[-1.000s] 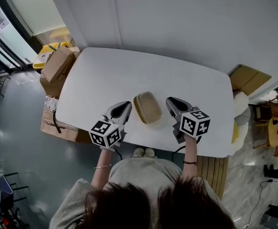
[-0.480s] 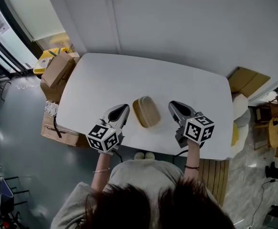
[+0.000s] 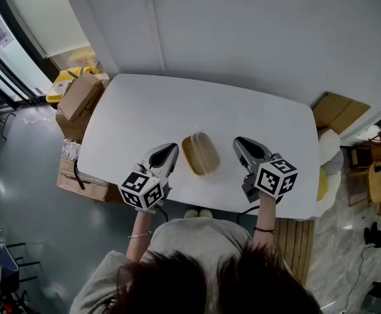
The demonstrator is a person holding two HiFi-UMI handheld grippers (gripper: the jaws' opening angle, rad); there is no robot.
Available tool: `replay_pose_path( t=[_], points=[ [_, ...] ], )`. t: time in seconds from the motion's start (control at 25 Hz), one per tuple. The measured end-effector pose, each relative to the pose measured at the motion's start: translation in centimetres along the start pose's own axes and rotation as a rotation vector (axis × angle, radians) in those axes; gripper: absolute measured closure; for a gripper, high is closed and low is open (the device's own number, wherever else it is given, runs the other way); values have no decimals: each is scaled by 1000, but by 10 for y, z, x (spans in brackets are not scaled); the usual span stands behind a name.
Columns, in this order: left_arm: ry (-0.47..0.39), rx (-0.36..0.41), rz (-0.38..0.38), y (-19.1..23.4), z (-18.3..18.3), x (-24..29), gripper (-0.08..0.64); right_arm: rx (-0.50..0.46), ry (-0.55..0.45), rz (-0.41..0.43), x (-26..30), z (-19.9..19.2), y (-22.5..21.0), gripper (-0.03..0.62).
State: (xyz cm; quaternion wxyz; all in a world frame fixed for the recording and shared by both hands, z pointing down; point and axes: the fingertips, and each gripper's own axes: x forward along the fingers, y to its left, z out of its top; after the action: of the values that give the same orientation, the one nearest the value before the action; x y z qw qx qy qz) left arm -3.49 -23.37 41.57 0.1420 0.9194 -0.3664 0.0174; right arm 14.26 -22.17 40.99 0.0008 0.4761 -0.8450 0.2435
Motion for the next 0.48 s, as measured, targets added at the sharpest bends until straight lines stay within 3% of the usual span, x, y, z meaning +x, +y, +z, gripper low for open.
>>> replay_pose_path(
  t=[0.48],
  points=[
    [-1, -1, -1, -1, 0, -1, 569, -15, -11, 9, 1, 4, 5, 551]
  ],
)
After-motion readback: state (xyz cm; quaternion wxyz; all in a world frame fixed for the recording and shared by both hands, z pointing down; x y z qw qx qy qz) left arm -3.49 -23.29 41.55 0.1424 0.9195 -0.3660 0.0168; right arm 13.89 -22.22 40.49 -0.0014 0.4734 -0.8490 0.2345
